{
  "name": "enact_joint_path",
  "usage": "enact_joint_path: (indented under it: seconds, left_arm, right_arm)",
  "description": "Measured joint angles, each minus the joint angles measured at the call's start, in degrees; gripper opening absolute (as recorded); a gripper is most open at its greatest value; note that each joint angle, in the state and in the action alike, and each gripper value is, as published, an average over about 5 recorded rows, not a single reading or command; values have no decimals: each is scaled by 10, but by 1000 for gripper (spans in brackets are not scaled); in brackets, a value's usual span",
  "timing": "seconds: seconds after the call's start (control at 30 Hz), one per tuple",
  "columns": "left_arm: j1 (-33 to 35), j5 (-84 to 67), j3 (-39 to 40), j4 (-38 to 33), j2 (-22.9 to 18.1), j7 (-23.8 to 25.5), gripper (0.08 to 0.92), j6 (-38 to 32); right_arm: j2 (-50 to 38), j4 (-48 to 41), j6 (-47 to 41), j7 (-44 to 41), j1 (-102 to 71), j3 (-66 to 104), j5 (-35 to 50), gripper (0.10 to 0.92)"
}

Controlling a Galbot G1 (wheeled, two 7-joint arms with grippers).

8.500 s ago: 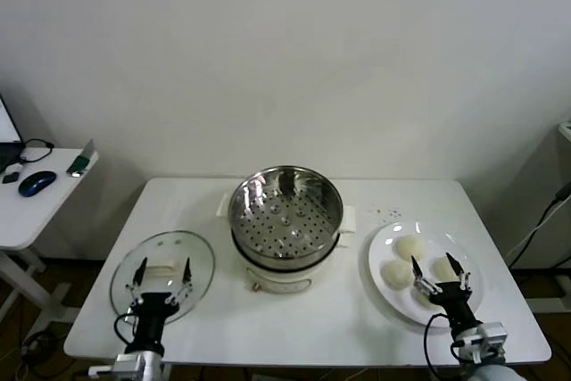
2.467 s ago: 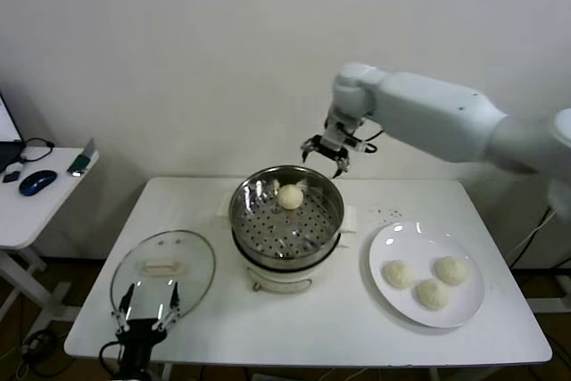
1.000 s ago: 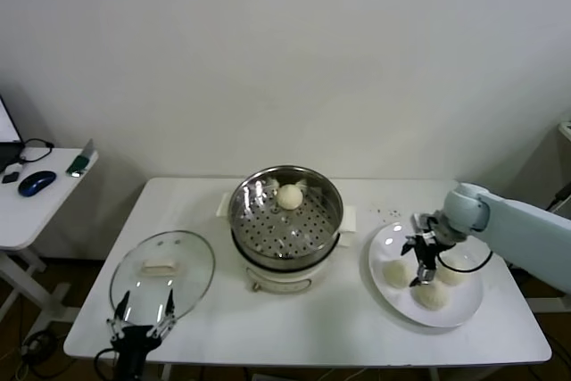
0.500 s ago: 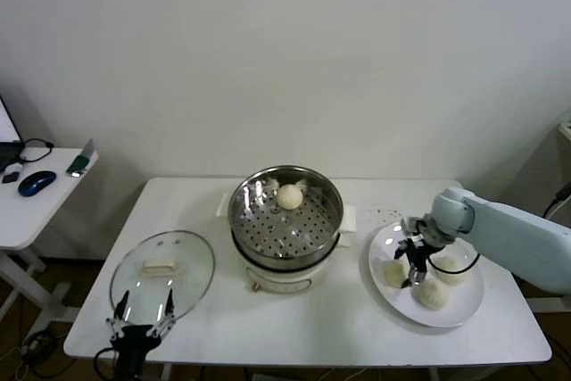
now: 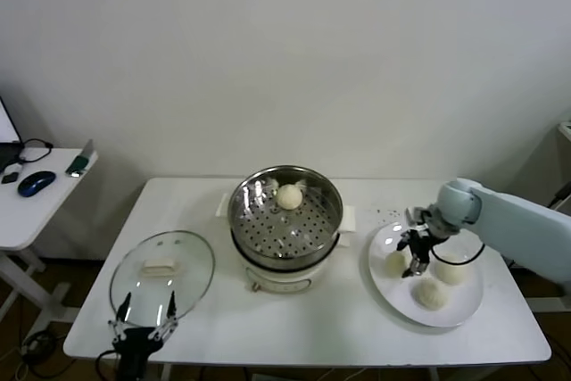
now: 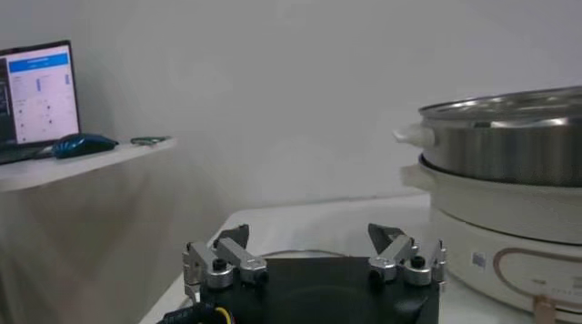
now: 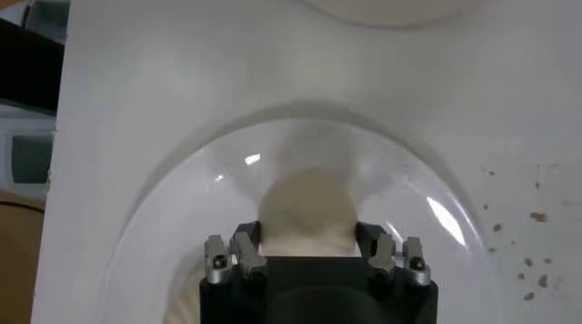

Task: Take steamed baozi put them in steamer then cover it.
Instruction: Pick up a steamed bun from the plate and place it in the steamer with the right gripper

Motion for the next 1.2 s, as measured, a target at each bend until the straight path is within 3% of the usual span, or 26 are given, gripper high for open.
enact_joint_path:
  seconds: [0.57, 0.87, 1.2]
  left_arm:
    - [9, 15, 21, -17, 4, 0, 823, -4]
    - [12, 26, 31, -29, 16, -2, 823, -5]
    - [14, 35, 27, -38, 34, -1, 823, -3]
  right_arm:
    - [118, -20, -11, -2, 286, -175, 202, 684]
    - [229, -32, -35, 21, 322, -190, 279, 685]
    - [338, -52, -54, 50, 289, -188, 303, 687]
